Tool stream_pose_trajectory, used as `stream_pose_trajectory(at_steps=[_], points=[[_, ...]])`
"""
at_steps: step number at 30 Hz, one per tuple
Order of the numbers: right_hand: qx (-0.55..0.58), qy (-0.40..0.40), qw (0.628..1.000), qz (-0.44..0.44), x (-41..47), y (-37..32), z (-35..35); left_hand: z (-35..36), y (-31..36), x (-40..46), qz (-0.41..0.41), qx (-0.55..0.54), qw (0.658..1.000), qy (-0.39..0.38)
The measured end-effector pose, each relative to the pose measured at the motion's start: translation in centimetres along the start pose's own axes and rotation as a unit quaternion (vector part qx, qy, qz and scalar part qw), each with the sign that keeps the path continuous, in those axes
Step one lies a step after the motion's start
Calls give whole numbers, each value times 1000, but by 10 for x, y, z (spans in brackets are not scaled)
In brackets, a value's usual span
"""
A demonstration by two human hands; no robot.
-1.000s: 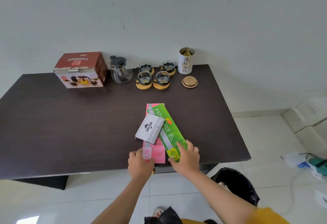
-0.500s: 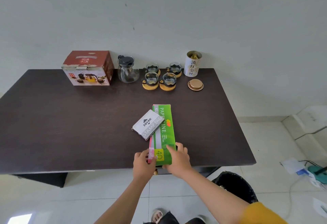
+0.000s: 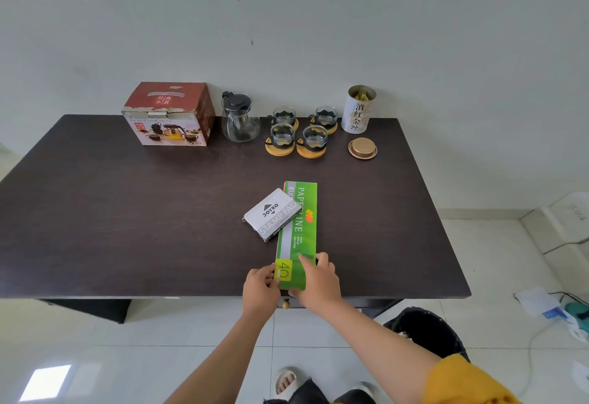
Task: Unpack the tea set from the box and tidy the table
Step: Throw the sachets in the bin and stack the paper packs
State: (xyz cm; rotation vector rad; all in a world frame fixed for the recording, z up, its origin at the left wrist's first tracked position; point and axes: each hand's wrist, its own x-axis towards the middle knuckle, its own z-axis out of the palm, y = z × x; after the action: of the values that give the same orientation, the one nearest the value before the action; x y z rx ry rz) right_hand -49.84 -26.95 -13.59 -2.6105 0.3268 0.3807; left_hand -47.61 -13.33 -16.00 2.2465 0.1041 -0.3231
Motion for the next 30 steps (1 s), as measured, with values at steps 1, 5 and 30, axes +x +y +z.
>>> stream_pose_trajectory(at_steps=[1,5,30], points=[[2,-2,1000,-2,0,1,0,0,0,0,1,3,1000,0],[3,-5,1000,-10,1,4,-3,1,0,1,0,9,1000,3],[47,-10,999,-20,5,4,-13,-6,4,7,-22,-31,999,28]])
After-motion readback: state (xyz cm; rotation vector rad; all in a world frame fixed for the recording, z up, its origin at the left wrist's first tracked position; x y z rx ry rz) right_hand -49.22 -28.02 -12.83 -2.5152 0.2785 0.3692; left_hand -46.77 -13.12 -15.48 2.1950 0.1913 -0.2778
